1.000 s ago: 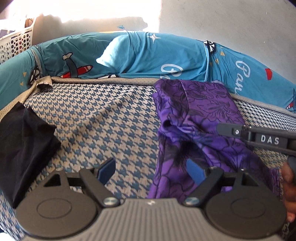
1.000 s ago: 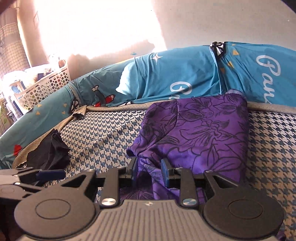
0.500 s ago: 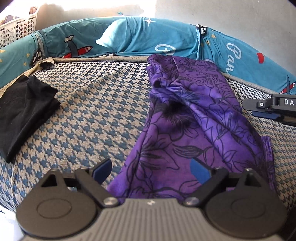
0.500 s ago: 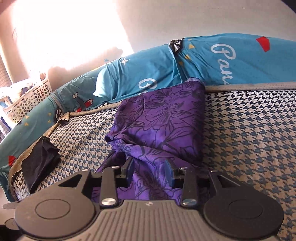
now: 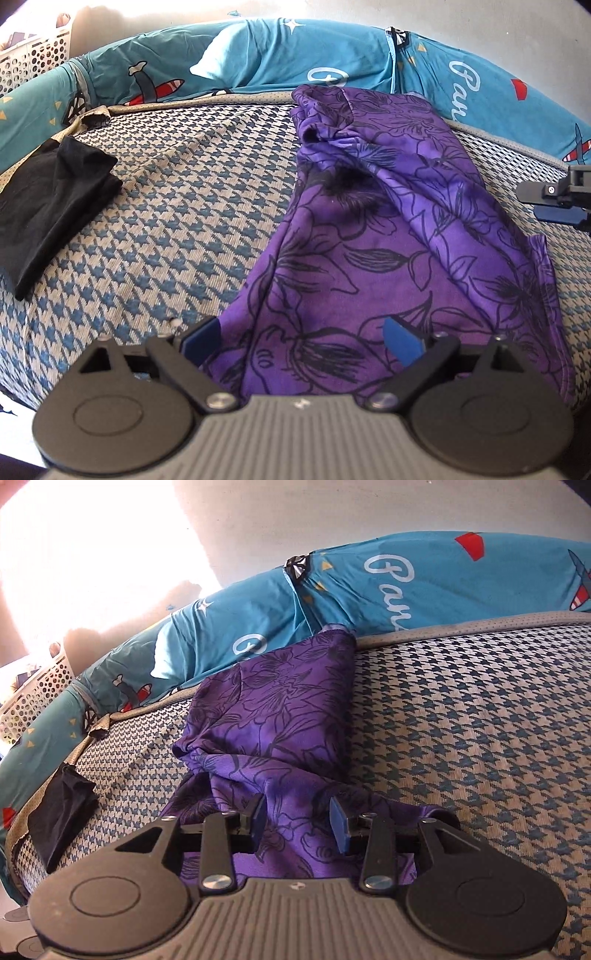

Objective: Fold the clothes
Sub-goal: 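Grasp the end of the folded purple top with the right gripper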

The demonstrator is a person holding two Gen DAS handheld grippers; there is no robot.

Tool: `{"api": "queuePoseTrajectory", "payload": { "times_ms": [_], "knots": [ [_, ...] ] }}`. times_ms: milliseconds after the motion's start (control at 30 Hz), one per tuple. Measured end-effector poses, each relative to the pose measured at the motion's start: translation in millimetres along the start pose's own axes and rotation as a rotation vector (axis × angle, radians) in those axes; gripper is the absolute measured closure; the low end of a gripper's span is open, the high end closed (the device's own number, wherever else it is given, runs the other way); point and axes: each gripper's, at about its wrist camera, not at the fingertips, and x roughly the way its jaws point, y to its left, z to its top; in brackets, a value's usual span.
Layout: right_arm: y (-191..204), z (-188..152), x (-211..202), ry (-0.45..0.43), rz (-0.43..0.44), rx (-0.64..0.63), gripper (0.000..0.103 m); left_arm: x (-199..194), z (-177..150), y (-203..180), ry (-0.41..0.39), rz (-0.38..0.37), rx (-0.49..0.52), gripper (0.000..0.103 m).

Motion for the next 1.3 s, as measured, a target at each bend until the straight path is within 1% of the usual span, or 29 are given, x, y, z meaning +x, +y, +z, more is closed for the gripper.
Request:
{"api": "queuePoseTrajectory", "payload": {
  "times_ms": [133,300,533,867,1033,1133,1200,1267,1300],
  "knots": [
    [-9,-1,-4,0.004,-0.013,0.046,0.065,3,-3,-1,0.013,0.013,0.004,0.008],
    [-17,-2,-9,-0.005,-0.050,0.061,0.063,6,-7,-2,0.022,0.024,0.008,0.007],
    [-31,-6,-13,-0.013,-0.098,0.107,0.061,6,-10,-4,0.022,0.024,0.012,0.004],
    [-49,-9,-11,-0.008,-0.127,0.176,0.060,8,-11,-3,0.019,0.009,0.007,0.002],
    [-64,-14,-14,-0.012,-0.193,0.214,0.060,9,-16,-4,0.013,0.007,0.027,0.001],
    [-71,-20,-12,0.010,-0.193,0.222,0.059,7,-20,-5,0.010,0.012,0.037,0.001],
    [-73,-25,-9,0.017,-0.214,0.216,0.059,6,-21,-3,0.008,0.020,0.029,0.001],
    [-75,-29,-5,0.024,-0.228,0.216,0.059,5,-21,0,0.008,0.043,0.012,0.001],
    [-74,-30,-4,0.016,-0.227,0.212,0.057,4,-21,2,0.009,0.057,0.002,0.001]
  ]
}}
